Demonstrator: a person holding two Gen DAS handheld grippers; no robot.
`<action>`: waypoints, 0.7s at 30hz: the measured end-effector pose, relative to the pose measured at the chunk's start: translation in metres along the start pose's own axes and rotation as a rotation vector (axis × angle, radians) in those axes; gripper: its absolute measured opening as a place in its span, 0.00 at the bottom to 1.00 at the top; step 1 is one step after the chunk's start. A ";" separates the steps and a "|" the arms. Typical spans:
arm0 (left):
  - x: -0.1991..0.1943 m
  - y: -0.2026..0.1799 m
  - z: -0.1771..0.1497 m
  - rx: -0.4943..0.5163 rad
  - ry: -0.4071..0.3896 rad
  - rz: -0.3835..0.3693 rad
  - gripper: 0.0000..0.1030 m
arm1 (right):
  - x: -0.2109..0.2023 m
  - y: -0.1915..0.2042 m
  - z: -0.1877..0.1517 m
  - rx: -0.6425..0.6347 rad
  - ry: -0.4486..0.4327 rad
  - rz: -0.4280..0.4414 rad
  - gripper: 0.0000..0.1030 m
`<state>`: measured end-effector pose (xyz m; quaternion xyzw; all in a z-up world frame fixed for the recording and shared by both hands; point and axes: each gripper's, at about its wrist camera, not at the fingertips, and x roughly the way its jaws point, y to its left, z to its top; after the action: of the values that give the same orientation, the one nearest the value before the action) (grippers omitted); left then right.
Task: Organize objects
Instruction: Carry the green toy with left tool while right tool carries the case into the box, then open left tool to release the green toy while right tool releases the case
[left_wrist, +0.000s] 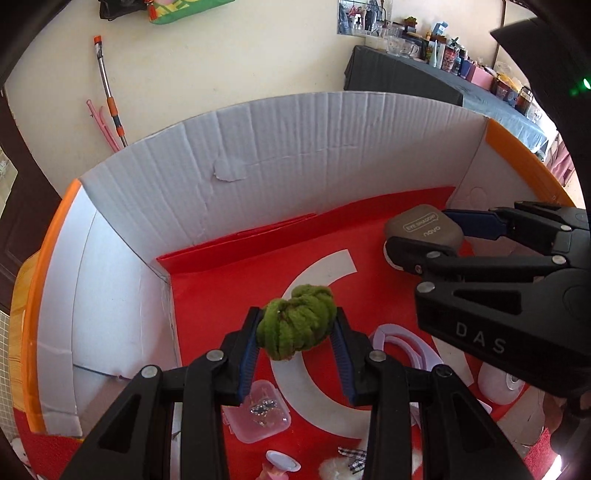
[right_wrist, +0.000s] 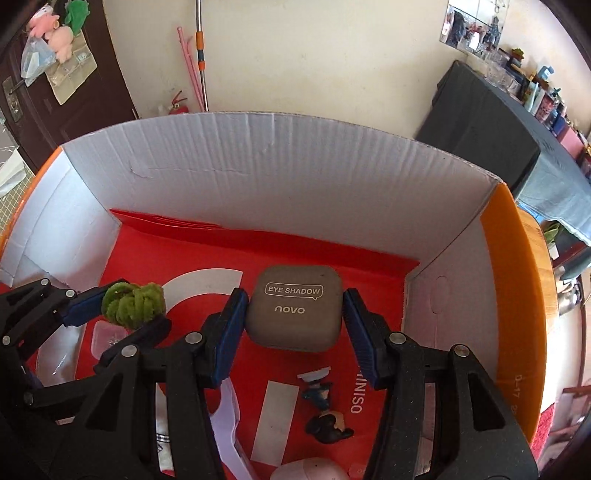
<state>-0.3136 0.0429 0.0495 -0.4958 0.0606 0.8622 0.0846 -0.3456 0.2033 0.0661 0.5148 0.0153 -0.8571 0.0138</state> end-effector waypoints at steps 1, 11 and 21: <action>0.002 0.000 0.001 0.000 0.006 -0.001 0.37 | 0.002 -0.002 0.001 0.004 0.007 -0.003 0.50; 0.021 -0.001 0.004 -0.004 0.059 0.011 0.38 | 0.013 -0.010 0.004 0.008 0.058 -0.002 0.50; 0.017 0.001 0.001 -0.004 0.052 0.012 0.40 | 0.016 -0.013 0.000 0.011 0.086 0.005 0.50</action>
<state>-0.3230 0.0436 0.0350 -0.5179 0.0638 0.8496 0.0769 -0.3537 0.2162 0.0520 0.5514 0.0100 -0.8341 0.0123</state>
